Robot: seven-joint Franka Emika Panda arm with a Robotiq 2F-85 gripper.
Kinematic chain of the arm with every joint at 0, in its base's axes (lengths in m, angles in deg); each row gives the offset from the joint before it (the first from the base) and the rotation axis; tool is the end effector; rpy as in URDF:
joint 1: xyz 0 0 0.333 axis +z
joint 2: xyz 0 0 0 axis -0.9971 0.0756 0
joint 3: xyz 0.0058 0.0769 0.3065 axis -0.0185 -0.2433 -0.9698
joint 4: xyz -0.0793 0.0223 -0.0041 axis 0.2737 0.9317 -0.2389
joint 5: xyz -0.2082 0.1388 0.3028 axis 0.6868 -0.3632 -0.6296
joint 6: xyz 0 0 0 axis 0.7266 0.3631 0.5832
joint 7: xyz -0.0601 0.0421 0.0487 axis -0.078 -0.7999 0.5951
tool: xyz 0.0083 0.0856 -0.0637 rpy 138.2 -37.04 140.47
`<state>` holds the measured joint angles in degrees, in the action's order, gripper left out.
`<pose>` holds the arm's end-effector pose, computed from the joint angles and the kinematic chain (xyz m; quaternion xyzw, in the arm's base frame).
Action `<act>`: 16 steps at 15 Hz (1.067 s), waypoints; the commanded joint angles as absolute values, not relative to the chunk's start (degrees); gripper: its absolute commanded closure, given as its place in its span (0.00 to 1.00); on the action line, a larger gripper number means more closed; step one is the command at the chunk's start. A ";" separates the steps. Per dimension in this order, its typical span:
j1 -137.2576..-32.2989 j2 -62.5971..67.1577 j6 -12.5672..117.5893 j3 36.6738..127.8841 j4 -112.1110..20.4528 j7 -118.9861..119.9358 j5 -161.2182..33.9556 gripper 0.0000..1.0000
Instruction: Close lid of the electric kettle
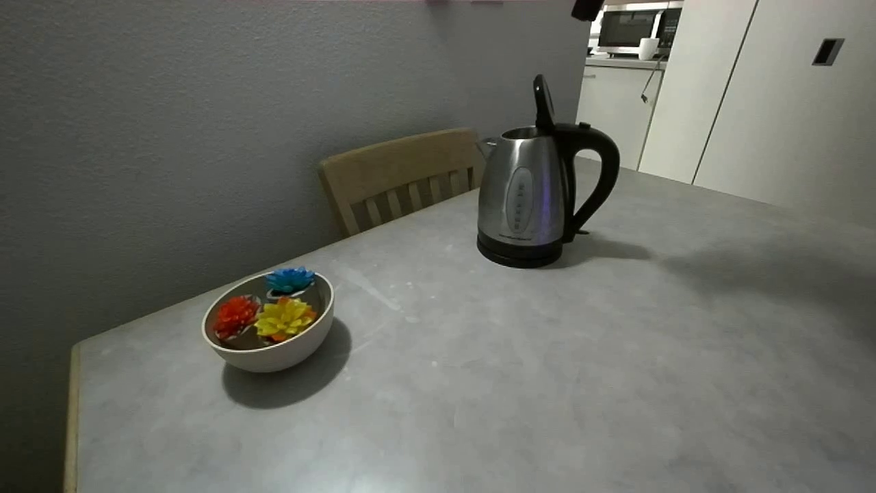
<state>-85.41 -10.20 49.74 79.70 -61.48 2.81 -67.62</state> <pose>0.6098 -0.0113 0.5039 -0.9846 0.0339 -0.1715 0.0088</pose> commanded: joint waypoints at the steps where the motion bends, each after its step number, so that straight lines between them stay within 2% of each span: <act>1: -85.70 -10.19 49.60 79.40 -61.30 2.81 -67.61 0.84; 2: -85.70 -10.19 49.59 79.40 -61.25 2.81 -67.61 0.84; 3: -85.70 -10.19 49.59 79.40 -61.23 2.81 -67.61 0.96; 5: -85.68 -9.59 50.75 79.66 -60.83 0.99 -65.71 1.00; 16: -86.49 -0.89 49.63 82.27 -52.31 -11.11 -63.91 1.00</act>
